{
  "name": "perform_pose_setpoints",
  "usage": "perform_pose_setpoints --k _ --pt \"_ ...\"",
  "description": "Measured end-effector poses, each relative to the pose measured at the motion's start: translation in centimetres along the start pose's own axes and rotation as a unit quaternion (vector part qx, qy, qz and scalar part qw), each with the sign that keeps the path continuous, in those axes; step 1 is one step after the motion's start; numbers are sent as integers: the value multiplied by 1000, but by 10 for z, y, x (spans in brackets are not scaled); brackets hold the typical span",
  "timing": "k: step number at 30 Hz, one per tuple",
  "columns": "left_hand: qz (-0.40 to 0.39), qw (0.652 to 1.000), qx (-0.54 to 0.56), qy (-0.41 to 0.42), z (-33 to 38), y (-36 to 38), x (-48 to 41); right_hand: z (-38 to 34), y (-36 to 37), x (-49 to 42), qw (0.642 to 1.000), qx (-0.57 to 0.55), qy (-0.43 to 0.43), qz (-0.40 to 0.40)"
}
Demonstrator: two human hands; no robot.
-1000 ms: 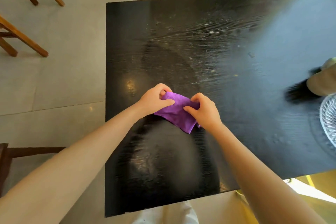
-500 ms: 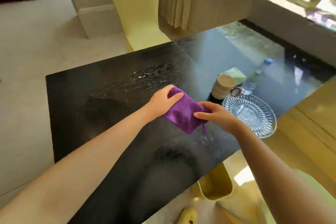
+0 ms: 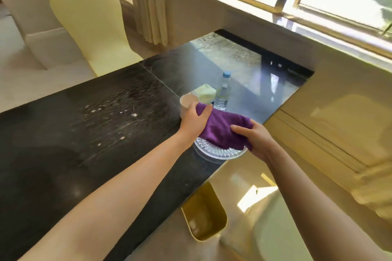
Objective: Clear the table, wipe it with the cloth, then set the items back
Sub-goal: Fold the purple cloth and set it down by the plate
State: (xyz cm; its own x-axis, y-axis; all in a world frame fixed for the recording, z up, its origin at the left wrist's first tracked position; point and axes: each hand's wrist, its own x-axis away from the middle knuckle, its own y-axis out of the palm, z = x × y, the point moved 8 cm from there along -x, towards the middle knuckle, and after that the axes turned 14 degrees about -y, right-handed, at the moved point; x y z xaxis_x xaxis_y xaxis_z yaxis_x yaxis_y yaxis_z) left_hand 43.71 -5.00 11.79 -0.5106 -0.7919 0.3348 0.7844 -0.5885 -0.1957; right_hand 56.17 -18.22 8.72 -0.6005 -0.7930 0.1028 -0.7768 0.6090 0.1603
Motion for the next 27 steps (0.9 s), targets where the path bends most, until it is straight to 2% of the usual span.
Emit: perform_pose_setpoints --k 2,4,6,11,14,17,20,24,27 --pt "-120 984 80 -106 -23 40 -3 9 -39 2 999 16 11 44" --pt "-231 943 143 -191 -46 70 2 21 -70 4 996 44 23 73" --pt "-269 923 157 -226 -62 83 1 36 -90 4 994 52 33 88" --pt "-249 922 155 -253 -71 104 -17 69 -114 -1 986 47 39 154" --pt "-264 921 136 -254 -72 125 -31 88 -136 -4 975 42 62 211" --pt "-268 926 70 -257 -74 150 -47 100 -157 -11 966 50 73 243" --pt "-236 945 3 -225 -57 172 -89 100 -170 -35 963 39 77 255" --pt "-205 956 -90 -188 -55 209 -142 118 -196 -52 937 7 83 341" --pt "-183 958 -174 -135 -48 231 -168 121 -215 -65 921 30 79 380"
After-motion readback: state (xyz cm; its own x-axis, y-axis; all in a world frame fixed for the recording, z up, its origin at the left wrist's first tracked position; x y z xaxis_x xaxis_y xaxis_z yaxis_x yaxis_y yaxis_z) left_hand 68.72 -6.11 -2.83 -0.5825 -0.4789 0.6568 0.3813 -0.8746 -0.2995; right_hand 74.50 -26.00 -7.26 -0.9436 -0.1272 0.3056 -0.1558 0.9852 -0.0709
